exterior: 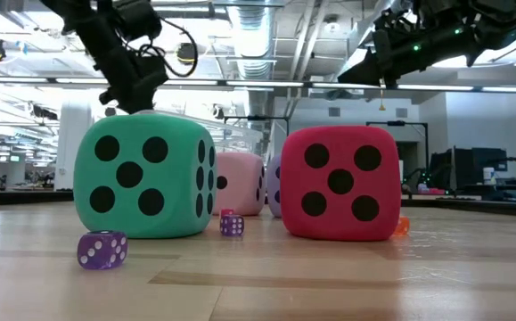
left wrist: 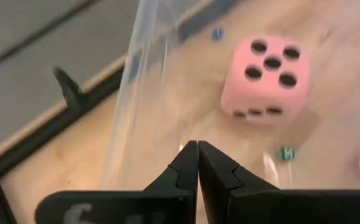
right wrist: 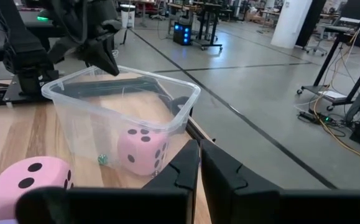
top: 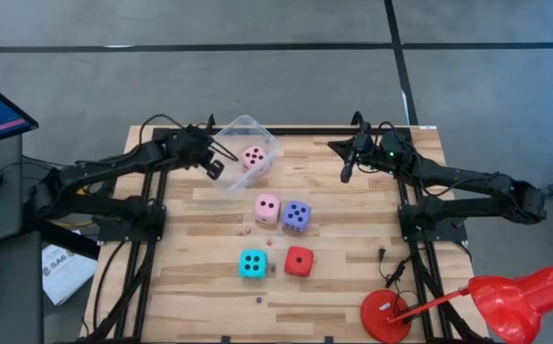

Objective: Pick & Place Dice
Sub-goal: Move the transparent container, then put the small blue dice into the transparent container

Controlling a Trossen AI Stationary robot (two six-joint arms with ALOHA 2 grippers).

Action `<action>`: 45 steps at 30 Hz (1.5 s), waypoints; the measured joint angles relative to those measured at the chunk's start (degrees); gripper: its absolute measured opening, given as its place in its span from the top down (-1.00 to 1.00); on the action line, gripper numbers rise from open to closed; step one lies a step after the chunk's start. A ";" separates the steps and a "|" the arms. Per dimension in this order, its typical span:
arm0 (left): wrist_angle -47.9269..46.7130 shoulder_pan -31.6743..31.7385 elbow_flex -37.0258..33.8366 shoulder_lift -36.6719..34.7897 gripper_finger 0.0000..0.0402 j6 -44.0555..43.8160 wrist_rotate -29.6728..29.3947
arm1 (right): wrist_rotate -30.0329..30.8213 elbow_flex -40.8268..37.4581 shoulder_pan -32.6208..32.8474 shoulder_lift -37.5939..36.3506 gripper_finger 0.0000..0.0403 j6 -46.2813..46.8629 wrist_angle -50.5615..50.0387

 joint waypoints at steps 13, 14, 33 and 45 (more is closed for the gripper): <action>-14.25 4.43 2.48 2.92 1.00 -4.42 -11.06 | 0.00 0.00 0.02 0.00 0.93 0.00 0.00; -14.74 4.45 2.48 2.92 1.00 -4.62 -12.25 | 0.00 0.00 0.02 0.00 0.93 0.00 0.00; -30.29 4.50 2.45 2.91 1.00 -17.98 -29.06 | 0.00 0.00 0.02 0.00 0.93 0.00 -0.04; -14.51 -1.45 2.39 -7.25 1.00 -6.43 -20.78 | 0.00 0.02 0.00 0.00 0.93 -0.02 -0.04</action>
